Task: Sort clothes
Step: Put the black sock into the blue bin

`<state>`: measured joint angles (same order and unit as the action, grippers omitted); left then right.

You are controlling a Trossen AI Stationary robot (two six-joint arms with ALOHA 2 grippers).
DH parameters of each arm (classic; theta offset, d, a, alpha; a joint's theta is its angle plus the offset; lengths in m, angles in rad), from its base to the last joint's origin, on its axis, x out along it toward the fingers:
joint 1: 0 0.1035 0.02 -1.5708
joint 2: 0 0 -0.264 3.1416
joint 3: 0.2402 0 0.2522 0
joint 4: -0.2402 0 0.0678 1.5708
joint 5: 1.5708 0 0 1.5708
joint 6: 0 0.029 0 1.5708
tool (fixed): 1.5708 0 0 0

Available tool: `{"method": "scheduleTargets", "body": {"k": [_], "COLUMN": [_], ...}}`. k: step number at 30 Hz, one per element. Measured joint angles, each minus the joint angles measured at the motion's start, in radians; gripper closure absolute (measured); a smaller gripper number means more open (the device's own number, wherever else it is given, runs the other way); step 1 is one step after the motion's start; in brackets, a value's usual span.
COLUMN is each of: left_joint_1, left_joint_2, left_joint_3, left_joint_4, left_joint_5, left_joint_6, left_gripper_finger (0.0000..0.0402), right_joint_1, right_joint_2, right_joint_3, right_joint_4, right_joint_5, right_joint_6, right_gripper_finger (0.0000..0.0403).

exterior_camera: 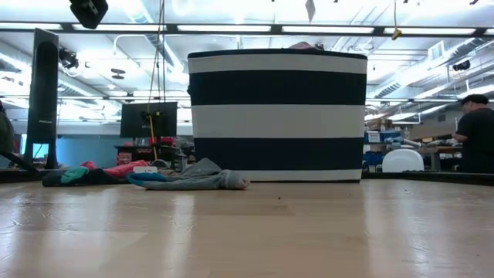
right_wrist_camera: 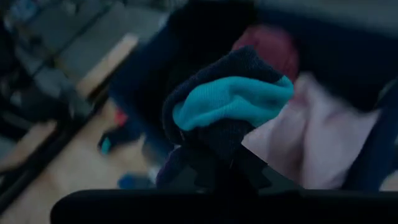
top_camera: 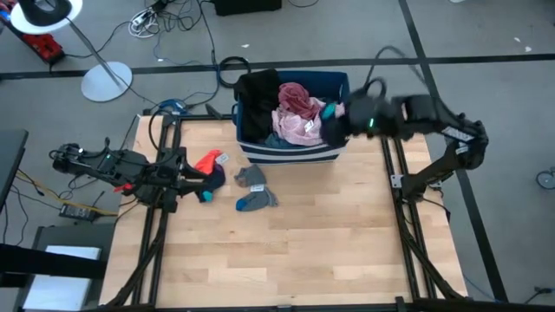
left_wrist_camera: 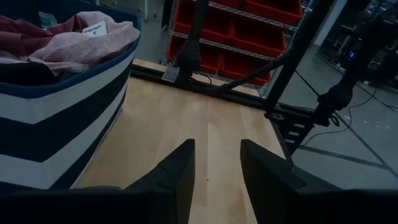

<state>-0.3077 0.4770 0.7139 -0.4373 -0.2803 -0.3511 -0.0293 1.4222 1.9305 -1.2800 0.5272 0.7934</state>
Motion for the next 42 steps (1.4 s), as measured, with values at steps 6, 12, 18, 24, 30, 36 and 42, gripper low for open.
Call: {"method": "scheduleTargets", "body": {"k": [6, 12, 18, 24, 30, 36, 42], "left_joint_1": [0.000, 0.000, 0.000, 0.000, 0.000, 0.000, 0.000], "left_joint_2": [0.000, 0.000, 0.000, 0.000, 0.000, 0.000, 0.000], "left_joint_3": [0.000, 0.000, 0.000, 0.000, 0.000, 0.000, 0.000], "left_joint_4": [0.025, 0.026, 0.027, 0.026, 0.022, 0.015, -0.003], "left_joint_5": [-0.008, -0.015, -0.049, -0.052, -0.052, -0.064, -0.075], "left_joint_6": [0.004, 0.004, 0.001, 0.000, -0.001, -0.001, -0.002], "left_gripper_finger": [0.0269, 0.0269, 0.0269, 0.0269, 0.0269, 0.0269, 0.0269], "right_joint_1": [-0.206, -0.352, -0.447, -0.523, -0.569, -0.584, -0.588], "right_joint_2": [0.017, 0.156, 0.336, 0.498, 0.625, 0.685, 0.676], "right_joint_3": [0.026, 0.025, 0.025, 0.024, 0.025, 0.028, 0.026], "right_joint_4": [0.159, 0.215, 0.269, 0.263, 0.242, 0.251, 0.262], "right_joint_5": [-0.125, -0.286, -0.362, -0.477, -0.566, -0.667, -0.665], "right_joint_6": [-0.179, -0.294, -0.346, -0.354, -0.352, -0.359, -0.377], "right_gripper_finger": [0.0389, 0.0389, 0.0360, 0.0331, 0.0304, 0.0234, 0.0164]}}
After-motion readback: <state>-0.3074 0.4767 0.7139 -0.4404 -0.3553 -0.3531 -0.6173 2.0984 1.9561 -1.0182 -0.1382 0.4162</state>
